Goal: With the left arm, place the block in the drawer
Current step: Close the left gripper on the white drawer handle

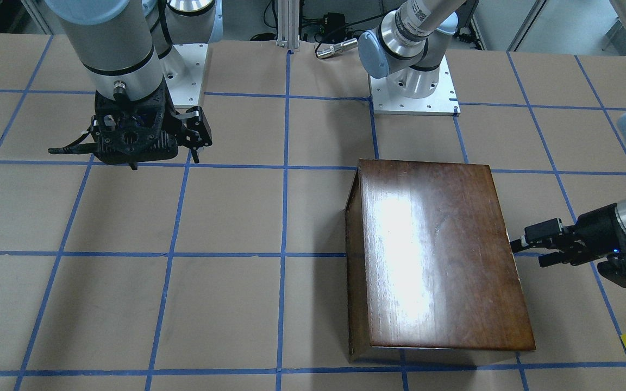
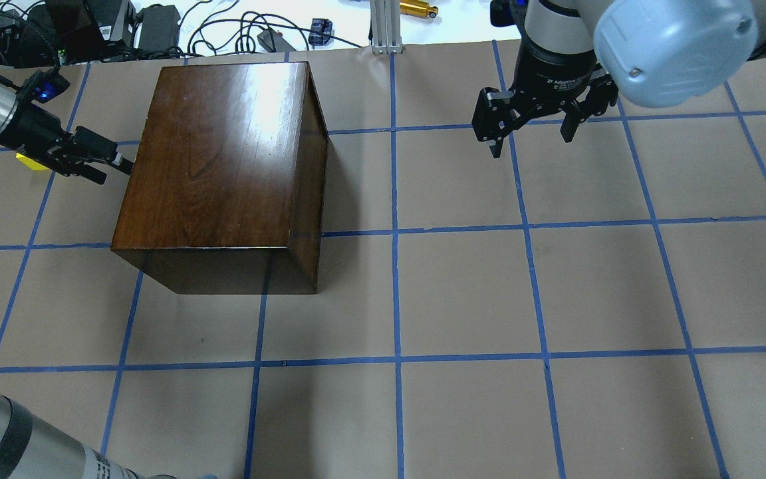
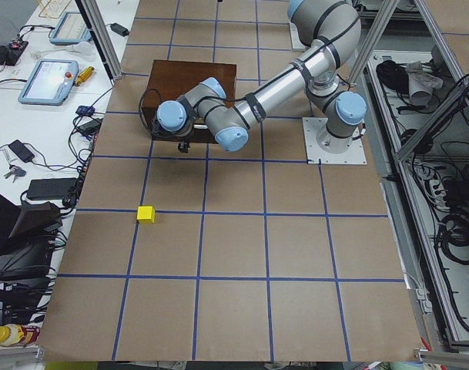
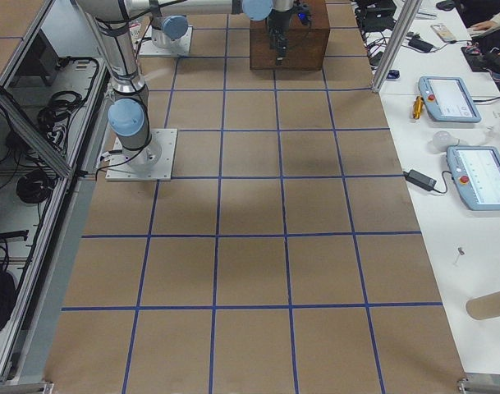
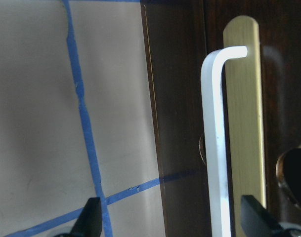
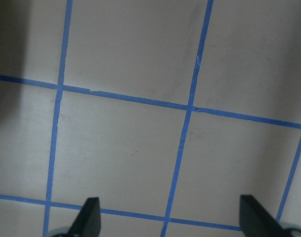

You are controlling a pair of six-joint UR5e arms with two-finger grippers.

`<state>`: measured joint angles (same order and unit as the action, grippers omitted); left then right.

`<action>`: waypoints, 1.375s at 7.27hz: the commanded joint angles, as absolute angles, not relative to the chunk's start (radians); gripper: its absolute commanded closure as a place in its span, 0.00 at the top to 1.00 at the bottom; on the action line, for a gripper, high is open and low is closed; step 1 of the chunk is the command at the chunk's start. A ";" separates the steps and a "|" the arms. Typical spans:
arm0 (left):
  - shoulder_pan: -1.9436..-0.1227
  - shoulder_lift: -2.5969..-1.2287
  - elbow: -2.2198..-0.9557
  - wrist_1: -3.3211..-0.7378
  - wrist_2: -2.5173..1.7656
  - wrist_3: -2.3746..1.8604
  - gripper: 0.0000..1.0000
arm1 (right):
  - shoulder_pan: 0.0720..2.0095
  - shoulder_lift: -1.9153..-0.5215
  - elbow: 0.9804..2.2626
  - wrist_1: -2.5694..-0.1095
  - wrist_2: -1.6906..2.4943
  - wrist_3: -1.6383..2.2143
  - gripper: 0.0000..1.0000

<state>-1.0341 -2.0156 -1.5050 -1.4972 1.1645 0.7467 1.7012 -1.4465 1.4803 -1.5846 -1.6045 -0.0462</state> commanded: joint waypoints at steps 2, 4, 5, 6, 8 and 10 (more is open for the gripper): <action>-1.052 -2.040 -1.509 -1.497 1.157 0.738 1.00 | 1.701 -1.447 1.480 -1.585 -1.605 -0.046 1.00; -1.051 -2.055 -1.508 -1.497 1.160 0.739 1.00 | 1.701 -1.447 1.480 -1.585 -1.605 -0.046 1.00; -1.051 -2.066 -1.506 -1.480 1.160 0.739 1.00 | 1.701 -1.447 1.480 -1.585 -1.605 -0.048 1.00; -1.051 -2.075 -1.505 -1.468 1.163 0.739 1.00 | 1.701 -1.447 1.480 -1.585 -1.605 -0.046 1.00; -1.046 -2.083 -1.500 -1.460 1.170 0.739 1.00 | 1.701 -1.447 1.480 -1.585 -1.605 -0.046 1.00; -1.032 -2.080 -1.500 -1.454 1.175 0.741 1.00 | 1.701 -1.447 1.480 -1.585 -1.605 -0.048 1.00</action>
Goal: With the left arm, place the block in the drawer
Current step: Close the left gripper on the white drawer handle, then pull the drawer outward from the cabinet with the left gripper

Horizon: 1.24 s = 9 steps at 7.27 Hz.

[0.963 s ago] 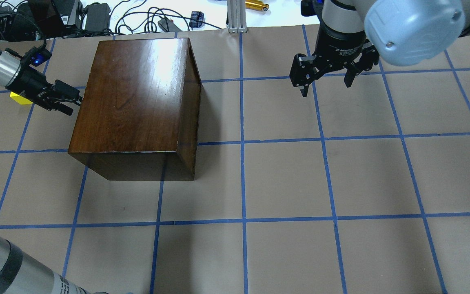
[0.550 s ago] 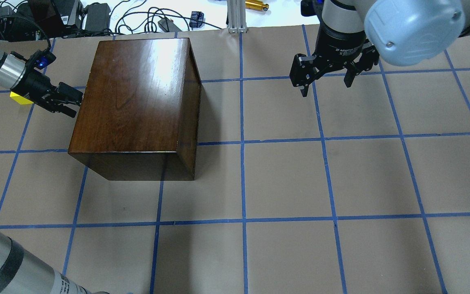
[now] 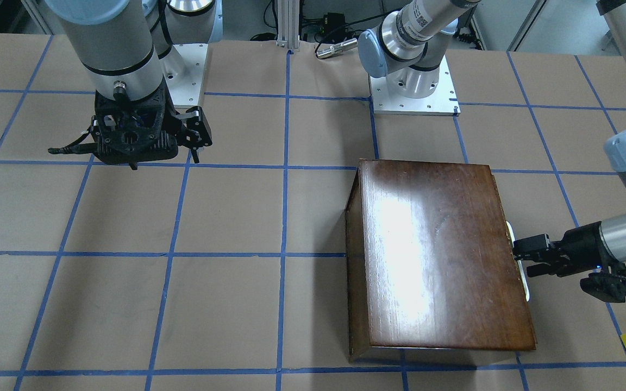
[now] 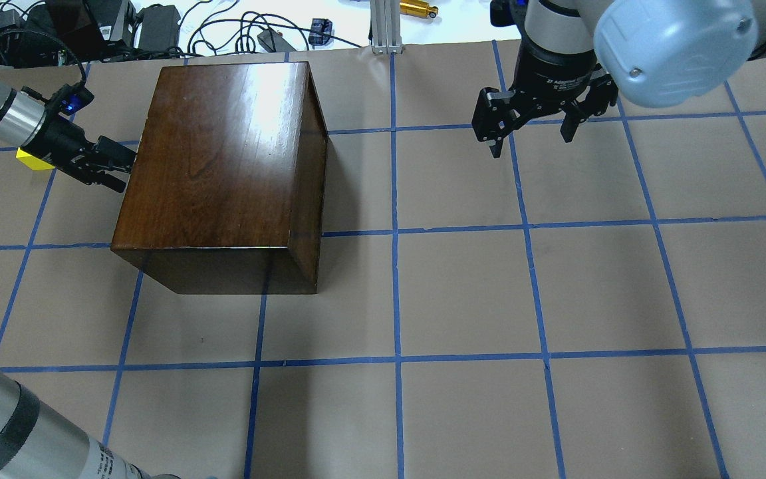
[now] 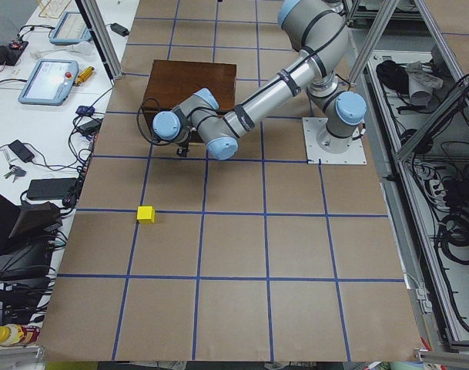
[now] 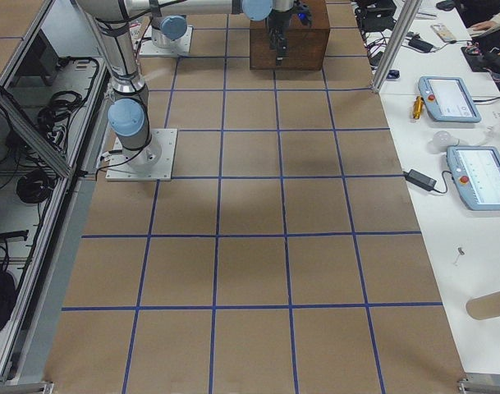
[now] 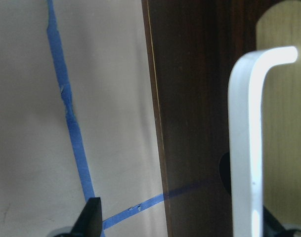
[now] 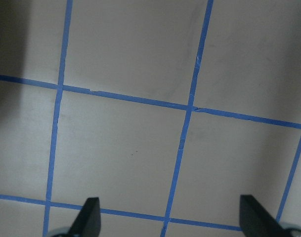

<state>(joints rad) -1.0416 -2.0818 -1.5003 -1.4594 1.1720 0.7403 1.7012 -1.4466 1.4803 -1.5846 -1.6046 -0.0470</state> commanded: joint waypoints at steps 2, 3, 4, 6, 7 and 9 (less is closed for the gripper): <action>-0.993 -2.080 -1.502 -1.454 1.173 0.744 1.00 | 1.701 -1.447 1.480 -1.585 -1.605 -0.046 1.00; -0.979 -2.077 -1.502 -1.453 1.175 0.745 1.00 | 1.701 -1.447 1.480 -1.585 -1.605 -0.046 1.00; -0.962 -2.074 -1.500 -1.453 1.186 0.746 1.00 | 1.701 -1.447 1.480 -1.585 -1.605 -0.048 1.00; -0.931 -2.074 -1.500 -1.451 1.204 0.750 1.00 | 1.701 -1.447 1.480 -1.585 -1.605 -0.046 1.00; -0.922 -2.069 -1.502 -1.451 1.206 0.753 1.00 | 1.701 -1.447 1.480 -1.585 -1.605 -0.046 1.00; -0.859 -2.062 -1.511 -1.451 1.241 0.790 1.00 | 1.701 -1.447 1.480 -1.585 -1.605 -0.046 1.00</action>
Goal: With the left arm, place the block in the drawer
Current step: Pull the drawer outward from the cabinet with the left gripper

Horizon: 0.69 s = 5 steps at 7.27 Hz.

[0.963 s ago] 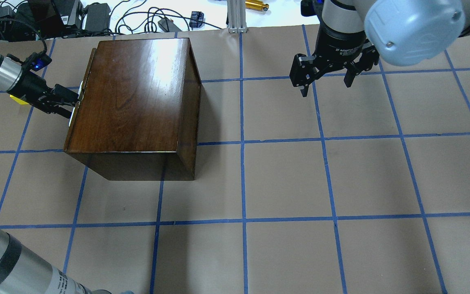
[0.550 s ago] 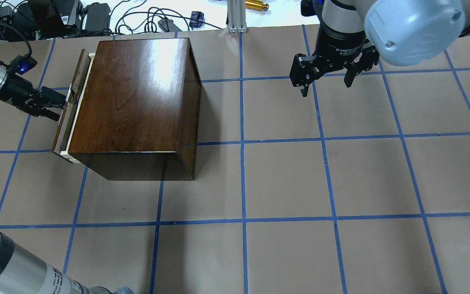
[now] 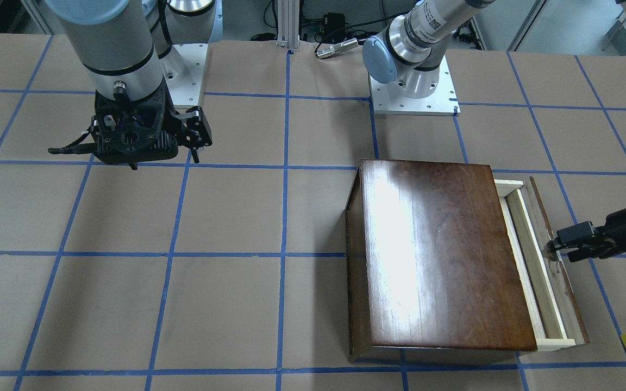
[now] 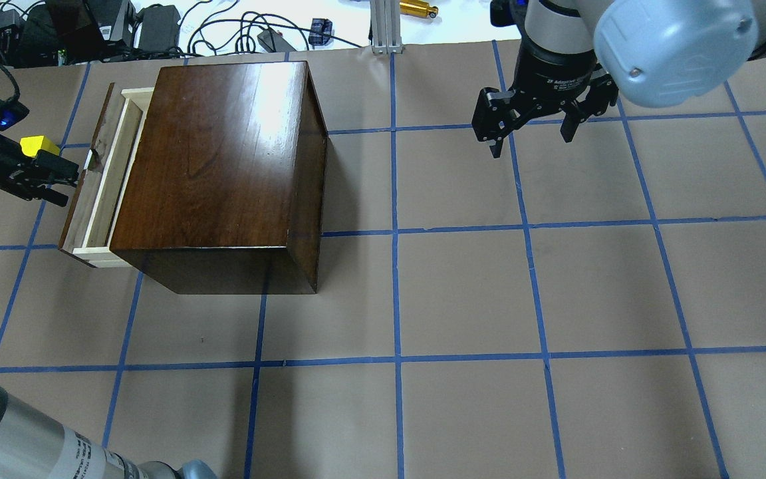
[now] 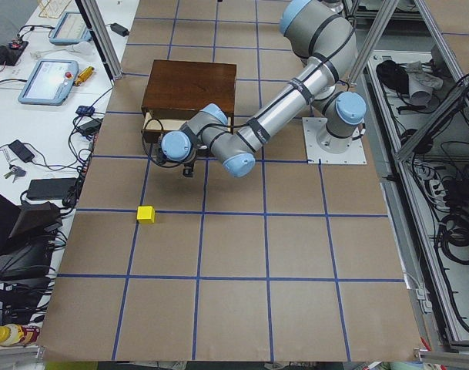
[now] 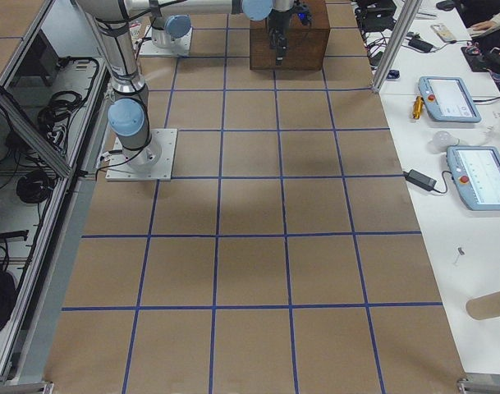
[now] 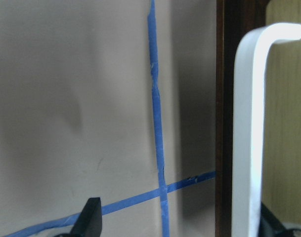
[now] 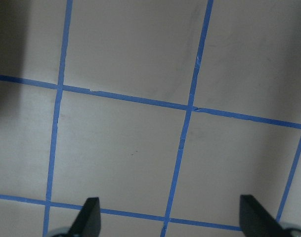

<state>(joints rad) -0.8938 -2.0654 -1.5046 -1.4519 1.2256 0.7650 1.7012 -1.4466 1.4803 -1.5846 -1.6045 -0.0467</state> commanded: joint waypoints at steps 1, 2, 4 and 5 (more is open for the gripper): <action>-0.845 -2.053 -1.512 -1.453 1.247 0.790 1.00 | 1.701 -1.447 1.480 -1.585 -1.605 -0.046 1.00; -0.838 -2.049 -1.511 -1.453 1.255 0.790 1.00 | 1.701 -1.447 1.480 -1.585 -1.605 -0.048 1.00; -0.810 -2.033 -1.497 -1.453 1.262 0.790 1.00 | 1.701 -1.447 1.480 -1.585 -1.605 -0.048 1.00; -0.799 -2.019 -1.500 -1.453 1.311 0.788 1.00 | 1.701 -1.447 1.480 -1.585 -1.605 -0.048 1.00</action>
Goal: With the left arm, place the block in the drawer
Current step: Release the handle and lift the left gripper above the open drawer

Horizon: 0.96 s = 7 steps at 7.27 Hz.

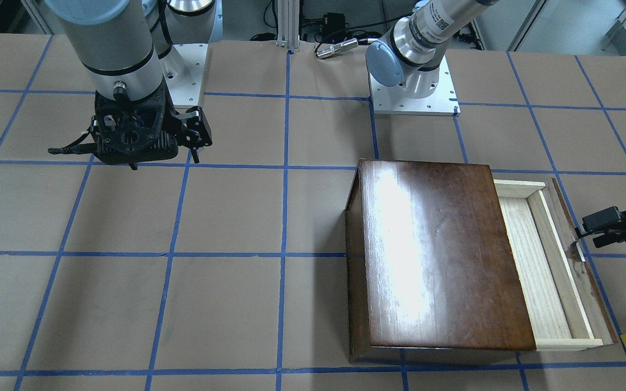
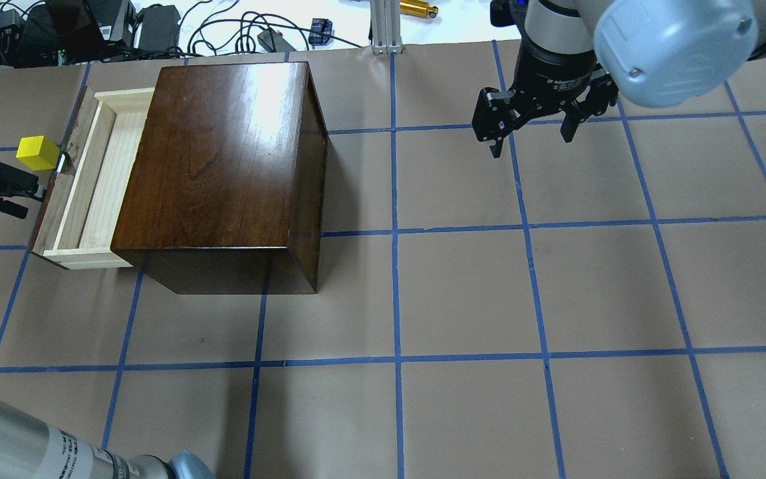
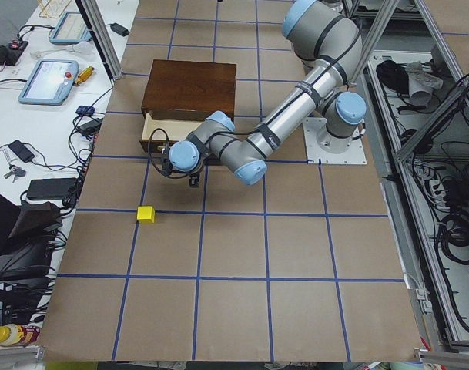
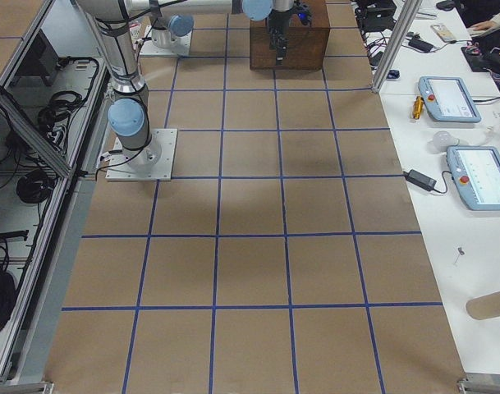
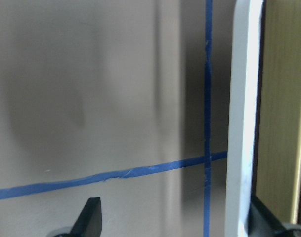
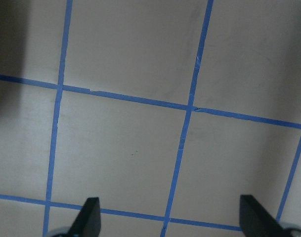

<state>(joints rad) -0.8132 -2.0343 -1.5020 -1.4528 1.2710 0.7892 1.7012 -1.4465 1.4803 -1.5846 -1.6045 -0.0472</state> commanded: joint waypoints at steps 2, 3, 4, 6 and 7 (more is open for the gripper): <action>-0.807 -1.985 -1.499 -1.453 1.315 0.782 1.00 | 1.701 -1.447 1.480 -1.585 -1.605 -0.046 1.00; -0.805 -1.973 -1.496 -1.448 1.324 0.787 1.00 | 1.701 -1.447 1.480 -1.585 -1.605 -0.048 1.00; -0.807 -1.980 -1.473 -1.416 1.356 0.787 1.00 | 1.701 -1.447 1.480 -1.585 -1.605 -0.046 1.00; -0.891 -1.872 -1.450 -1.506 1.394 0.756 1.00 | 1.701 -1.447 1.480 -1.585 -1.605 -0.046 1.00; -0.912 -1.797 -1.448 -1.585 1.435 0.697 1.00 | 1.701 -1.447 1.480 -1.585 -1.605 -0.048 1.00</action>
